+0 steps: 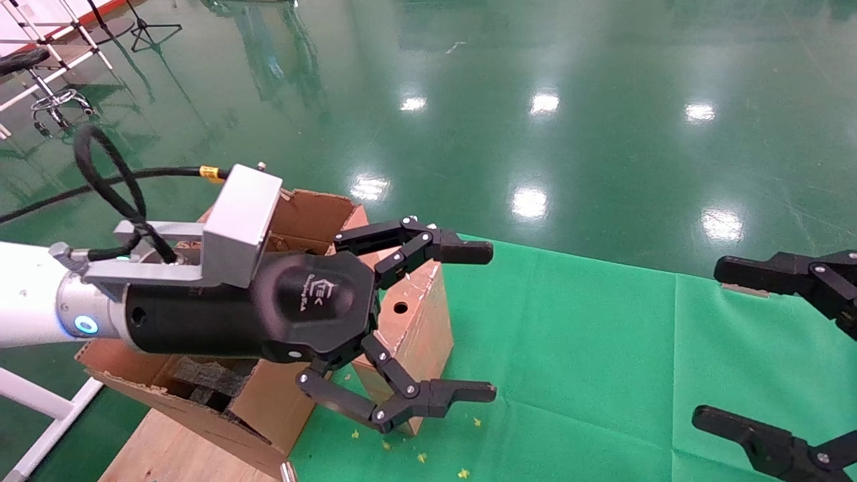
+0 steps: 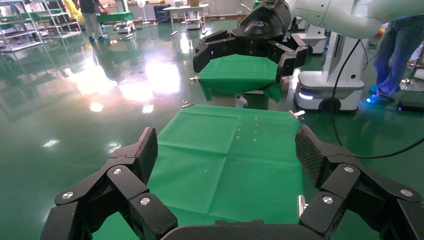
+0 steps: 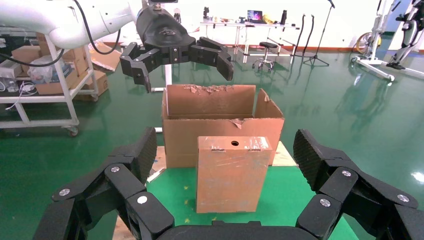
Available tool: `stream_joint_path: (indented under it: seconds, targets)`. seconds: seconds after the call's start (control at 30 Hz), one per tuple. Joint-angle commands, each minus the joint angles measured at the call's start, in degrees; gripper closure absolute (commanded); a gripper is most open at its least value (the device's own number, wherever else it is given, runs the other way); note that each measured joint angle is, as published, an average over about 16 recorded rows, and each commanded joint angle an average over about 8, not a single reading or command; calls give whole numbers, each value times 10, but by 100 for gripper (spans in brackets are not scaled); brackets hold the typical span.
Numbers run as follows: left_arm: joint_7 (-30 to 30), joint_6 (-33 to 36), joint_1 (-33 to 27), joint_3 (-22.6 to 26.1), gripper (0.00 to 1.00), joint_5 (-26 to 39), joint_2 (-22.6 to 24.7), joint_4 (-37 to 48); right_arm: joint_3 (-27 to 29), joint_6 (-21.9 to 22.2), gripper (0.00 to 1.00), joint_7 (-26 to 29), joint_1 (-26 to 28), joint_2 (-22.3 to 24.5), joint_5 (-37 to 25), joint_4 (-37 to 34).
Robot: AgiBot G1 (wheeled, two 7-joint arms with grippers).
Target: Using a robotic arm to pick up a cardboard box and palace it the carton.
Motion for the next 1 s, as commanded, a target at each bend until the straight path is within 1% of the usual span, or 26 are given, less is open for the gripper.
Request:
stream_joint_path:
  seconds: [0.03, 0.37, 0.4, 0.43, 0.47, 0.57, 0.67, 0.7, 0.73, 0.83, 1.0]
  targets:
    - [0, 0, 0, 0, 0, 0, 0, 0, 0, 0, 0, 0, 0, 0, 0, 0]
    - [0, 0, 0, 0, 0, 0, 0, 0, 0, 0, 0, 0, 0, 0, 0, 0]
    - [0, 0, 0, 0, 0, 0, 0, 0, 0, 0, 1, 0, 0, 0, 0, 0]
    - [0, 0, 0, 0, 0, 0, 0, 0, 0, 0, 8, 0, 0, 0, 0, 0]
    - [0, 0, 0, 0, 0, 1, -1, 0, 0, 0, 19, 0, 0, 0, 0, 0]
    - [-2, -2, -5, 4, 0, 17, -8, -6, 0, 0, 57, 0, 0, 0, 0, 0]
    - [-12, -6, -21, 15, 0, 57, -20, -18, 0, 0, 93, 0, 0, 0, 0, 0]
    - [-17, -7, -29, 20, 0, 73, -23, -22, 0, 0, 98, 0, 0, 0, 0, 0]
    - [-23, -9, -38, 26, 0, 90, -27, -26, 0, 0, 100, 0, 0, 0, 0, 0]
    - [-42, -12, -63, 41, 0, 127, -30, -33, 0, 0, 100, 0, 0, 0, 0, 0]
    - [-58, -12, -88, 55, 0, 148, -28, -33, 0, 0, 100, 0, 0, 0, 0, 0]
